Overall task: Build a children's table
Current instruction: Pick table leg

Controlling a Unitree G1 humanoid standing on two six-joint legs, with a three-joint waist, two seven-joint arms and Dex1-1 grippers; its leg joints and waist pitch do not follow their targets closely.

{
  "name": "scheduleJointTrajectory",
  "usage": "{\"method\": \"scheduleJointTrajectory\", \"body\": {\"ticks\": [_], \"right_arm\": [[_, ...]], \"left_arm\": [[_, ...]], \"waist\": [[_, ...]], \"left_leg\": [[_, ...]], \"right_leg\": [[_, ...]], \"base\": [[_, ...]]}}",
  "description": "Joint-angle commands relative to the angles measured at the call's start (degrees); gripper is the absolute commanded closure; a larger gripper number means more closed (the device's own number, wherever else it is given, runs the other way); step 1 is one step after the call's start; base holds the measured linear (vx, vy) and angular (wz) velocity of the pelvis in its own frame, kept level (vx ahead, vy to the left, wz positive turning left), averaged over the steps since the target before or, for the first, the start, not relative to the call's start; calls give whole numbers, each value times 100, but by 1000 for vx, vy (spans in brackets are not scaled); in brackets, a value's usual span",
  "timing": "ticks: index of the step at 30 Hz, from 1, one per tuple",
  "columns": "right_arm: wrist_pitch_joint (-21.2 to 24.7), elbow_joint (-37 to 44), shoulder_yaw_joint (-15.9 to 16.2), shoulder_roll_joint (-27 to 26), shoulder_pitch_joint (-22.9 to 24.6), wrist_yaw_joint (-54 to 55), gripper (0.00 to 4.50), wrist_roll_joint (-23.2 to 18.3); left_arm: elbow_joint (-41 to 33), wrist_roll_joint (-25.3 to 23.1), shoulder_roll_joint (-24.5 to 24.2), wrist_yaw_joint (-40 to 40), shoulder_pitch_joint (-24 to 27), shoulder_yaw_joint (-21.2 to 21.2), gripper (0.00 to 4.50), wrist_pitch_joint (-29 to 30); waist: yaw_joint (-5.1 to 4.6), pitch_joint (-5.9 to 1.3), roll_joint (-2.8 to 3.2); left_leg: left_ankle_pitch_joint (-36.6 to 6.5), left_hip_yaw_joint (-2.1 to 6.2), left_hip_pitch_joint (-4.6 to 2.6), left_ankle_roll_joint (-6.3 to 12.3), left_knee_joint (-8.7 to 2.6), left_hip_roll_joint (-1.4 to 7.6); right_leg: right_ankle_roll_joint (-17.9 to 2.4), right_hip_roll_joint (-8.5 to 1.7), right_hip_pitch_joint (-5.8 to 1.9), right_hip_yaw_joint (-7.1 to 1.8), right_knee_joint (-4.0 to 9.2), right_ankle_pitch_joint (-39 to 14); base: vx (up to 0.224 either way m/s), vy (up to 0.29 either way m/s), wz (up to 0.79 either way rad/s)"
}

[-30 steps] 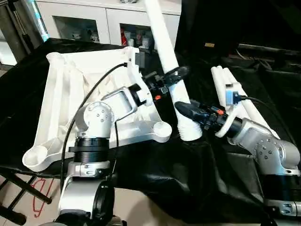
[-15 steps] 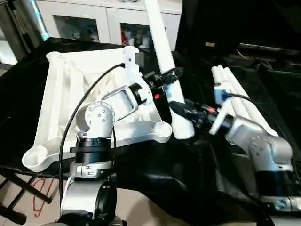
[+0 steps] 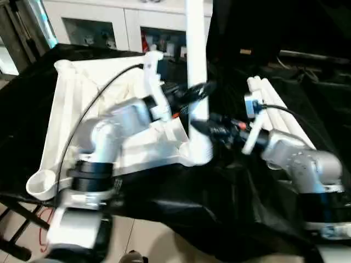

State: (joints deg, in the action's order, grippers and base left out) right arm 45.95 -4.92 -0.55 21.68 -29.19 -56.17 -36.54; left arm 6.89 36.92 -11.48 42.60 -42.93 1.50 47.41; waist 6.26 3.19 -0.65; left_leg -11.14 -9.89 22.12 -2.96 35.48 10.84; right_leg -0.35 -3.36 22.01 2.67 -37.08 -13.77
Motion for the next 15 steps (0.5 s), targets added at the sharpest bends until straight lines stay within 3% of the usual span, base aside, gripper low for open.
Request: {"method": "scheduleJointTrajectory", "body": {"ticks": [1, 7, 8, 12, 15], "right_arm": [[225, 209, 199, 250, -6, -413, 144, -111], [317, 281, 440, 403, 23, -697, 144, -138], [330, 276, 466, 398, 13, -716, 171, -147], [387, 264, 476, 322, -11, -721, 183, -186], [420, 285, 455, 292, 3, -751, 219, -223]], "left_arm": [[-205, 156, -91, 524, 11, -140, 262, -79], [-320, 626, -2, 951, -13, 30, 262, 8], [-348, 698, 25, 993, -21, 41, 262, 43], [-337, 735, 95, 1015, -33, 21, 262, 51], [-292, 659, 68, 1077, -16, -38, 262, -5]], "waist": [[-15, -409, -21], [-6, -406, -31], [-2, -406, -31], [-2, -412, -34], [2, -416, -32]], "left_leg": [[-18, 62, -119, 169, -389, 218], [-78, 48, -106, 193, -380, 219], [-85, 51, -101, 196, -380, 218], [-21, 55, -104, 232, -373, 223], [19, 57, -105, 246, -372, 222]], "right_leg": [[-1455, -433, -333, -257, 354, 880], [-1578, -459, -335, -265, 355, 804], [-1581, -461, -340, -265, 354, 787], [-1580, -453, -333, -264, 345, 834], [-1561, -447, -328, -260, 343, 833]], "base": [[0, 0, 0], [0, 0, 0], [0, 0, 0], [0, 0, 0], [0, 0, 0]]}}
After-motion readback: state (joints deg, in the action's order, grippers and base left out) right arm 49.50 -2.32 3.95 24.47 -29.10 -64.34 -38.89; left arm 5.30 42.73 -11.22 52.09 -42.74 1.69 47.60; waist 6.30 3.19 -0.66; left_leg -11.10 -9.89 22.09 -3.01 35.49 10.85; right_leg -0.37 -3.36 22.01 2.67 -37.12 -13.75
